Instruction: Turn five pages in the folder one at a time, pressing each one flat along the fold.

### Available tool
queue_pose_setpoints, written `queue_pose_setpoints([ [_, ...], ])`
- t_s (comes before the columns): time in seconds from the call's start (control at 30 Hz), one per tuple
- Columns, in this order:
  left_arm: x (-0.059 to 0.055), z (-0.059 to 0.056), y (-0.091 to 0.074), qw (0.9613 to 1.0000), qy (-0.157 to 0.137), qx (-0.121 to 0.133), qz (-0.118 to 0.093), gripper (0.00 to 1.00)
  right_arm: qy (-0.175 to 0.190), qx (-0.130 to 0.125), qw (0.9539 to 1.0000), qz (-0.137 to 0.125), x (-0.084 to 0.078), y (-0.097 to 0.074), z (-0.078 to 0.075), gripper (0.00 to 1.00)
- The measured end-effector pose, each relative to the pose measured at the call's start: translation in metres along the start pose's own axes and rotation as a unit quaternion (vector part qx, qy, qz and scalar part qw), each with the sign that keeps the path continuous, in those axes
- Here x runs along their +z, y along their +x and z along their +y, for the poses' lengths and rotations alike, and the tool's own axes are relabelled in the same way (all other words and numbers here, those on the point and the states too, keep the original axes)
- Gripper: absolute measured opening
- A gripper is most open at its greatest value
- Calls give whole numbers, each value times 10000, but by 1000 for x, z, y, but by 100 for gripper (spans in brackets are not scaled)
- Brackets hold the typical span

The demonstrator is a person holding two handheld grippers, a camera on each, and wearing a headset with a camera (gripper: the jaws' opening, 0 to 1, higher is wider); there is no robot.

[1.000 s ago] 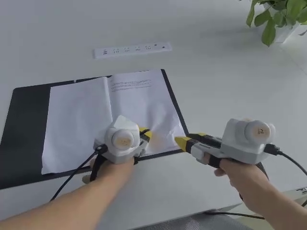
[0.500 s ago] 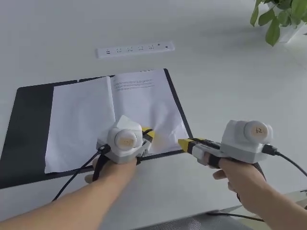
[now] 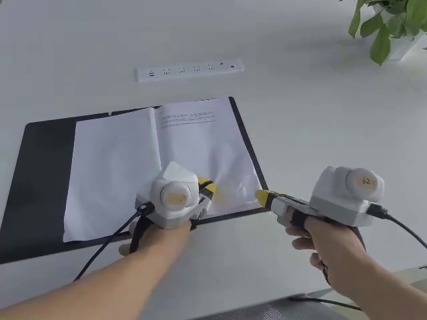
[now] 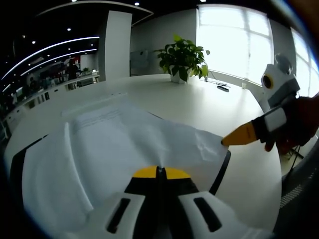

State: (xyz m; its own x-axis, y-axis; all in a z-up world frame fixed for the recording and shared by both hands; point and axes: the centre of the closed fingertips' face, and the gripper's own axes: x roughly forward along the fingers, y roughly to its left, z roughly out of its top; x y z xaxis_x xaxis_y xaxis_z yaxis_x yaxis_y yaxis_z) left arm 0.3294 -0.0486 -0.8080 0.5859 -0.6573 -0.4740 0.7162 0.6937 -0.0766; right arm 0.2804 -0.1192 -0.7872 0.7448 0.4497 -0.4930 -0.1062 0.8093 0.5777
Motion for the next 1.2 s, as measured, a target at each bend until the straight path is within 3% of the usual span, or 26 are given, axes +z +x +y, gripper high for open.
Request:
queue_pose_setpoints([
  [0.4, 1, -1, 0, 9997, -243, -13, -32, 2, 53, 89, 9999, -89, 5, -2, 5, 0],
  [0.57, 1, -3, -7, 9988, -467, -122, 62, 10, -11, 156, 9998, -149, 11, -3, 12, 0],
  [0.67, -1, -2, -14, 9988, -438, -122, 159, 13, -35, 242, 9995, -193, 14, -3, 21, 0],
  [0.77, -3, 3, -25, 9988, -416, -104, 240, 14, -48, 392, 9989, -256, 19, -4, 32, 0],
  [0.9, 1, 11, -45, 9992, -357, -95, 147, 15, -143, 595, 9974, -375, 28, -7, 52, 0],
  [1.2, 14, 30, -96, 9991, -405, 20, -110, 20, -474, 1244, 9896, -550, 41, -11, 117, 0],
])
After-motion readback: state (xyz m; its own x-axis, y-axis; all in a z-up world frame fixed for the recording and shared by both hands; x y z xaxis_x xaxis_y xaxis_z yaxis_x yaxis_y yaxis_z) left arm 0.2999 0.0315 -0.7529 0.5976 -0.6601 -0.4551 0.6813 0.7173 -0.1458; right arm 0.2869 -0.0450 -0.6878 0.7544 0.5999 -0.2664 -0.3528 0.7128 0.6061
